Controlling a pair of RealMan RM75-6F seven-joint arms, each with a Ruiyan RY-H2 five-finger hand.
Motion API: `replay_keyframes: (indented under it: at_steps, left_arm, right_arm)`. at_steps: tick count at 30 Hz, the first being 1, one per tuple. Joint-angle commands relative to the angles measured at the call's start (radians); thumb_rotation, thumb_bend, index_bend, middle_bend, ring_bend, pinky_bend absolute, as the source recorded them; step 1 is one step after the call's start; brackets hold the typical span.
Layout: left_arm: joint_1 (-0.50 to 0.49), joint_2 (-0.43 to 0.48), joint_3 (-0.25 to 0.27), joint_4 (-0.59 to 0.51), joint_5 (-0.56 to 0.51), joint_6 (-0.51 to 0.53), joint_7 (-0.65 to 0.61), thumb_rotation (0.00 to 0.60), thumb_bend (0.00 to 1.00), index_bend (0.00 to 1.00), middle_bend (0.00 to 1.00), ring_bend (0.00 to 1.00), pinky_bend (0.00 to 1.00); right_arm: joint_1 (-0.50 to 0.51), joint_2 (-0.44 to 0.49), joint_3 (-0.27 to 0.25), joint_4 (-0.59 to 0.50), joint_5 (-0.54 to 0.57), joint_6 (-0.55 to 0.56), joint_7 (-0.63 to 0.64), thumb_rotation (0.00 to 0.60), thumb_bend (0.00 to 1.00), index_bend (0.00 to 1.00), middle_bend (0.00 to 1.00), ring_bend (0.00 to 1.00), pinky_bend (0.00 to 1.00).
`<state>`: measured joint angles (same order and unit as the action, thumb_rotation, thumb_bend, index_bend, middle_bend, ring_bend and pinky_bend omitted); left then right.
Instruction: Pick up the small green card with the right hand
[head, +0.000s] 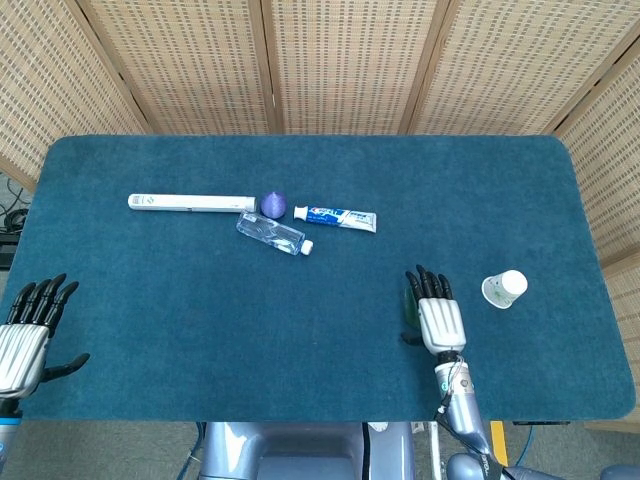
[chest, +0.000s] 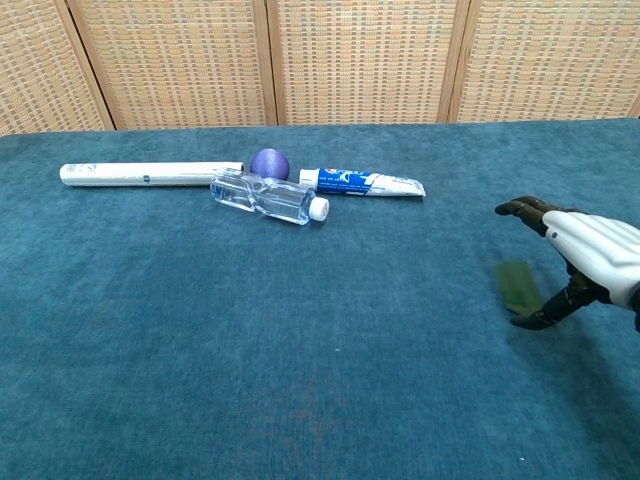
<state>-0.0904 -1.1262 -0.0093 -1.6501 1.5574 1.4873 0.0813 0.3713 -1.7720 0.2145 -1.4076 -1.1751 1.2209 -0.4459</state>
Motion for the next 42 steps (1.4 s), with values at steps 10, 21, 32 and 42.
replay_keyframes:
  at_steps: [10,21,32,42]
  left_arm:
    - [-0.003,-0.006,0.000,0.004,-0.003,-0.006,0.009,0.600,0.07,0.00,0.00,0.00,0.00]
    - [-0.004,-0.010,0.003,0.004,-0.002,-0.009,0.017,0.600,0.07,0.00,0.00,0.00,0.00]
    - [-0.004,-0.011,0.004,0.004,-0.002,-0.008,0.019,0.600,0.07,0.00,0.00,0.00,0.00]
    - [-0.005,-0.011,0.007,0.004,0.005,-0.007,0.022,0.600,0.08,0.00,0.00,0.00,0.00]
  right_arm:
    - [0.015,-0.014,0.013,0.075,0.022,-0.023,0.059,0.600,0.16,0.00,0.00,0.00,0.00]
    - [0.023,-0.018,0.011,0.100,0.030,-0.030,0.076,0.600,0.16,0.00,0.00,0.00,0.00]
    - [0.026,-0.024,0.001,0.128,0.048,-0.046,0.077,0.600,0.16,0.00,0.00,0.00,0.00]
    - [0.037,-0.021,0.010,0.150,0.065,-0.056,0.067,0.600,0.19,0.00,0.00,0.00,0.00]
